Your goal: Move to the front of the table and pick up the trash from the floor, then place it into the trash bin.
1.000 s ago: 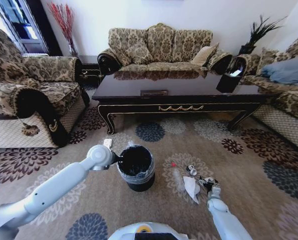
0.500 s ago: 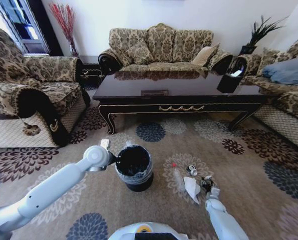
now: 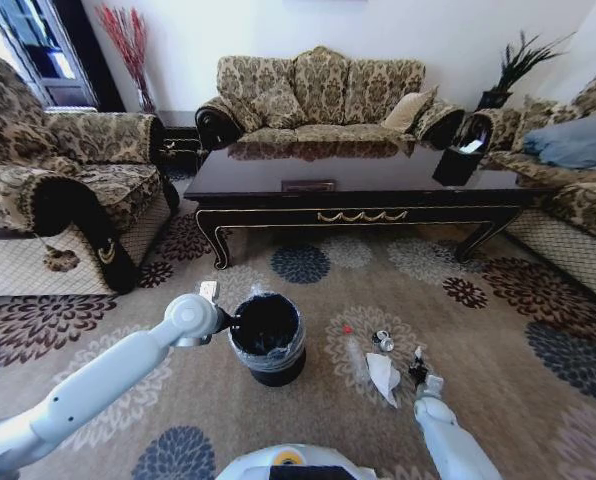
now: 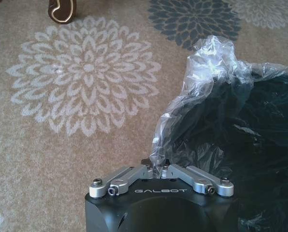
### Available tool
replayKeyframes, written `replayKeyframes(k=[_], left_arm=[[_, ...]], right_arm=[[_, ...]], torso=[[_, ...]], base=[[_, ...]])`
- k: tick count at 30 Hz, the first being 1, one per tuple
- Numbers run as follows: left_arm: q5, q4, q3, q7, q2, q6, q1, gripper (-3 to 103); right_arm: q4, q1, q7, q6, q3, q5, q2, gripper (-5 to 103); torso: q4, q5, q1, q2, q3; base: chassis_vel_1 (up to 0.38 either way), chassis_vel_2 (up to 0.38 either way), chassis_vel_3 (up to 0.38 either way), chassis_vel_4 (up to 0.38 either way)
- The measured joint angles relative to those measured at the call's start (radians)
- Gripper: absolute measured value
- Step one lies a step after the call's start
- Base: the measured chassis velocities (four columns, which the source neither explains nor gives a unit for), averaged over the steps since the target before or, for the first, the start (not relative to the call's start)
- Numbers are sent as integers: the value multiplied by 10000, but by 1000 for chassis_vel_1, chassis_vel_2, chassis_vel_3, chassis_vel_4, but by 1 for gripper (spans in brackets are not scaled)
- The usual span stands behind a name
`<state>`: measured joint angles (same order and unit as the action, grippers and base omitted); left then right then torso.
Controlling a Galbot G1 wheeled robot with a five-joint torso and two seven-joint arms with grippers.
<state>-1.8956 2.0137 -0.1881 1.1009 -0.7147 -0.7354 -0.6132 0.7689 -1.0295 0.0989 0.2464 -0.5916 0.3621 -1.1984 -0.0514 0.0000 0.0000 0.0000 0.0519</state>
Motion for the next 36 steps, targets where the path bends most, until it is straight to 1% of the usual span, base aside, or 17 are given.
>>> replayKeyframes(k=[7,9,11,13,14,15,16,19,21,24,25,26,29,30,31,34,36], left_arm=[[87,80,-119,-8,33,0,72,2],[110,76,-430,-11,-62,0,289,2],[96,56,-807,-27,-174,0,574,2],[80,34,-972,-28,-221,0,720,2],[38,-31,-1306,-28,-340,-1,1051,2],[38,-31,-1306,-28,-340,-1,1051,2],[1,-99,-1522,-43,-435,-1,1283,2],[-18,-465,-2347,-161,-857,-1,2208,2],[-21,-536,-2492,-176,-956,-1,2370,2],[-34,-1030,-3322,-205,-1713,-1,3206,2],[-34,-1030,-3322,-205,-1713,-1,3206,2],[-47,-1177,-3541,-216,-1953,-1,3410,2],[-34,-1673,-4240,-219,-2634,-1,3967,2],[116,-1937,-4686,-276,-2876,15,4239,2],[116,-1937,-4686,-276,-2876,15,4239,2],[406,-2535,-5517,-364,-3391,32,4823,2],[386,-2684,-5694,-419,-3555,37,4983,2]], right_arm=[[1013,-612,36,19,-203,52,105,0],[1862,-1174,49,7,-343,97,361,0],[2695,-1775,52,4,-466,181,642,0],[3056,-2005,53,2,-522,236,756,0],[3917,-2525,52,2,-661,358,987,0],[3917,-2525,52,2,-661,358,987,0],[4498,-2879,51,-8,-760,482,1125,0],[6519,-4056,-56,-56,-1080,806,1510,0],[6838,-4257,-87,-56,-1142,824,1559,0],[8919,-5530,-167,5,-1499,904,1765,0],[8919,-5530,-167,5,-1499,904,1765,0],[9509,-5902,-181,35,-1599,907,1785,0],[10994,-6825,-101,82,-1784,874,1772,0],[11447,-7108,-68,102,-1800,843,1743,0],[11447,-7108,-68,102,-1800,843,1743,0],[12562,-7704,-72,171,-1792,649,1616,0],[12922,-7880,-91,185,-1780,612,1574,0]], torso=[[5,3,-1,0,0],[3,2,0,0,0],[-6,-2,-1,0,0],[-8,0,0,0,0],[-1,5,0,0,-1],[-1,5,0,0,-1],[-1,2,0,1,-1],[4,0,0,1,-1],[2,3,0,1,0],[0,1,-1,0,0],[0,1,-1,0,0],[-3,-1,0,1,0],[-3,0,0,1,-1],[-2,-1,-1,1,-1],[-2,-1,-1,1,-1],[3,5,0,1,0],[4,2,0,1,0]], base=[[0,0,0,0],[0,0,0,0],[0,0,0,0],[0,0,0,0],[0,0,0,0],[0,0,0,0],[0,0,0,0],[0,0,0,0],[0,0,0,0],[0,0,0,0],[0,0,0,0],[0,0,0,0],[0,0,0,0],[0,0,0,0],[0,0,0,0],[0,0,0,0],[0,0,0,0]])
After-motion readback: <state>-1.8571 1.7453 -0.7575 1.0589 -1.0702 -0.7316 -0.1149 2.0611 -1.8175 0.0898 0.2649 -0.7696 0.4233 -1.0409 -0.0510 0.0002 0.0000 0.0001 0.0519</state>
